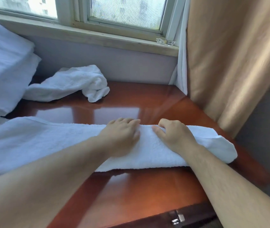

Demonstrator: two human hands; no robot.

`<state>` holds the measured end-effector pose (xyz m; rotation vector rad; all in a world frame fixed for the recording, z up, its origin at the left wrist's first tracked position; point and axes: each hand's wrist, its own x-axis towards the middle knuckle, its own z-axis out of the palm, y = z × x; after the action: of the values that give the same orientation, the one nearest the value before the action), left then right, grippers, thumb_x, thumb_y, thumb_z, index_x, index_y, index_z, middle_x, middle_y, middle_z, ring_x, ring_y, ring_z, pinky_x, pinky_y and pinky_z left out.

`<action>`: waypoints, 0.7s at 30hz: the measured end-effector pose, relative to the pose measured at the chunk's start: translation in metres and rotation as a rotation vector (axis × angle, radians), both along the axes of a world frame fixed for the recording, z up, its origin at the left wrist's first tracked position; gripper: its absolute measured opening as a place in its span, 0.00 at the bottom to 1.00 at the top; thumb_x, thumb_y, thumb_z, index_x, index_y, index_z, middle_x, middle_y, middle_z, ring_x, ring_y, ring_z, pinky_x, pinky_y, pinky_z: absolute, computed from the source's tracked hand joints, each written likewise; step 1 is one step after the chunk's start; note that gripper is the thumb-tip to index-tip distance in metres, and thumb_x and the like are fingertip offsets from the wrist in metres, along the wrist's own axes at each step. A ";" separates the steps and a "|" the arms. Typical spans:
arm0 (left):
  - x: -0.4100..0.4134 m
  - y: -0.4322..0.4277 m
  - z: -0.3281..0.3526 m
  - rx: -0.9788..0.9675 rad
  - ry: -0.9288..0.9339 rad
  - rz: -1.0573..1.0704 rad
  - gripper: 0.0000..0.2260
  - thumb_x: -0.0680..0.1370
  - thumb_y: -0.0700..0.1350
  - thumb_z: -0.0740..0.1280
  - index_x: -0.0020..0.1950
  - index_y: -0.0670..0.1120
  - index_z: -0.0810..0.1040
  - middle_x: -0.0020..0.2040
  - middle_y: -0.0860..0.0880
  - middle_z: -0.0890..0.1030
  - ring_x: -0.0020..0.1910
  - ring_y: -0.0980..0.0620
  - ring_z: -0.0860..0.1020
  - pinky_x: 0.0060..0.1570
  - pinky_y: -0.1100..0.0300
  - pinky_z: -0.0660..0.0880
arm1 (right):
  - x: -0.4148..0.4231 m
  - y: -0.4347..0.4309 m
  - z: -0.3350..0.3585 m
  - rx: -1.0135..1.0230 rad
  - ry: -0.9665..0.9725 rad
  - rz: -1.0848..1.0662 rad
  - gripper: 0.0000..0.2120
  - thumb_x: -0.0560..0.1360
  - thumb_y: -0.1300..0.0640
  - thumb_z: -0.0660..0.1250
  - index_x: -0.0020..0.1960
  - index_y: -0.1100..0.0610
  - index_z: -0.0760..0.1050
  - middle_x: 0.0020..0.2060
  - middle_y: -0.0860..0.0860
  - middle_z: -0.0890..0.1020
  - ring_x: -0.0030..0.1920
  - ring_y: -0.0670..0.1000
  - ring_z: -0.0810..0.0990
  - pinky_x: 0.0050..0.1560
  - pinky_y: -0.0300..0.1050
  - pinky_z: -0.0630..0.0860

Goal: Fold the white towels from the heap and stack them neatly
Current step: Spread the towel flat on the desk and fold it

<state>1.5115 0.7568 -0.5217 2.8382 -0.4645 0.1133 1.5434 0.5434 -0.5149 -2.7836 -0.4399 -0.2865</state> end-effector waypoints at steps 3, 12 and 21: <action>0.002 -0.020 -0.008 0.022 0.029 -0.093 0.25 0.82 0.62 0.47 0.80 0.61 0.52 0.81 0.53 0.56 0.79 0.52 0.54 0.75 0.50 0.52 | 0.001 -0.007 0.000 0.052 0.007 0.004 0.18 0.80 0.40 0.61 0.38 0.51 0.70 0.31 0.48 0.78 0.36 0.52 0.77 0.38 0.51 0.73; -0.001 0.026 -0.011 0.168 0.103 -0.019 0.27 0.80 0.66 0.41 0.80 0.64 0.46 0.82 0.54 0.47 0.81 0.51 0.47 0.76 0.49 0.48 | 0.004 0.007 0.006 0.016 0.084 0.082 0.07 0.75 0.49 0.62 0.38 0.48 0.72 0.31 0.47 0.78 0.34 0.49 0.76 0.35 0.48 0.73; -0.022 0.098 -0.006 0.178 0.194 0.084 0.26 0.79 0.68 0.40 0.78 0.69 0.41 0.82 0.57 0.43 0.80 0.54 0.40 0.77 0.47 0.42 | -0.003 -0.003 0.020 -0.230 0.035 0.002 0.14 0.76 0.42 0.62 0.37 0.48 0.66 0.35 0.45 0.76 0.35 0.45 0.73 0.33 0.43 0.64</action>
<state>1.4896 0.8549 -0.5272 3.0031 -0.3277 -0.1961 1.5400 0.5401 -0.4952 -3.0060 -0.4952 -0.1977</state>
